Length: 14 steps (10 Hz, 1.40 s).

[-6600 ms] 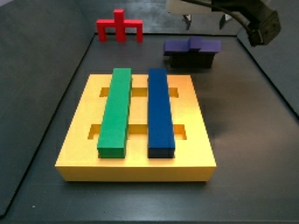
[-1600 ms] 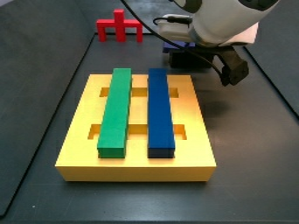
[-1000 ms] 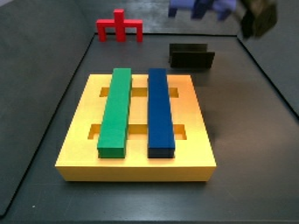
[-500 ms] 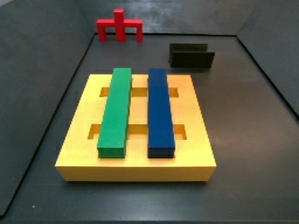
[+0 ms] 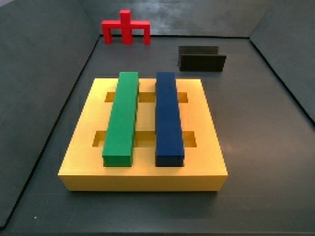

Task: Pick up the purple object. Move up. Place the purple object on the fixture. Regrasp the purple object. Move to above the board. Insert the purple object.
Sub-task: Move to above the board, then insert the purple object.

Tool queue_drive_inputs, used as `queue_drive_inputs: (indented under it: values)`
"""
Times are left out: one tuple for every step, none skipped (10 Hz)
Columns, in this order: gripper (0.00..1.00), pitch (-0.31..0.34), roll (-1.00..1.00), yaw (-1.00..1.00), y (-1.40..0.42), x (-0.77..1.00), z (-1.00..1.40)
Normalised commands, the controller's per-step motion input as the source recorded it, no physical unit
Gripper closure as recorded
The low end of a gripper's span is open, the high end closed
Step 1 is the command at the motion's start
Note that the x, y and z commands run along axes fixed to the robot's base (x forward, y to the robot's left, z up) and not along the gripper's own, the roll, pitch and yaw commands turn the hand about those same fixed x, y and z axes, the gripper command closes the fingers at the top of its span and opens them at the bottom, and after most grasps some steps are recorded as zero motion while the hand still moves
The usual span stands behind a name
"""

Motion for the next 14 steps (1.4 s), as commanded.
queue_drive_inputs:
  values:
    - [1.00,0.051,-1.00,0.10,-1.40,-1.03,0.24]
    - [1.00,0.042,-1.00,0.11,-0.81,-0.61,0.14]
    - [1.00,0.020,-1.00,0.11,-0.25,-0.25,0.03]
    - [1.00,0.019,-1.00,0.10,-0.09,-0.12,0.01]
    - [1.00,-0.006,-1.00,0.10,-0.06,-0.10,0.03]
    - [1.00,-0.026,-1.00,0.09,-0.04,-0.10,0.01]
    - [1.00,-0.051,-0.90,0.07,0.01,-0.08,0.00]
    - [1.00,-0.055,-0.68,0.05,0.02,-0.06,0.01]
    - [1.00,-0.048,-0.34,0.02,0.02,-0.05,0.00]
    - [1.00,-0.042,-0.24,0.01,0.01,-0.04,0.00]
    - [1.00,-0.090,-0.02,0.10,-0.40,-0.03,-0.41]
    - [1.00,-0.210,0.00,0.16,-0.56,-0.17,-0.58]
    - [1.00,-0.237,0.02,0.19,-0.63,-0.18,-0.66]
    - [1.00,-0.223,0.06,0.19,-0.58,-0.10,-0.69]
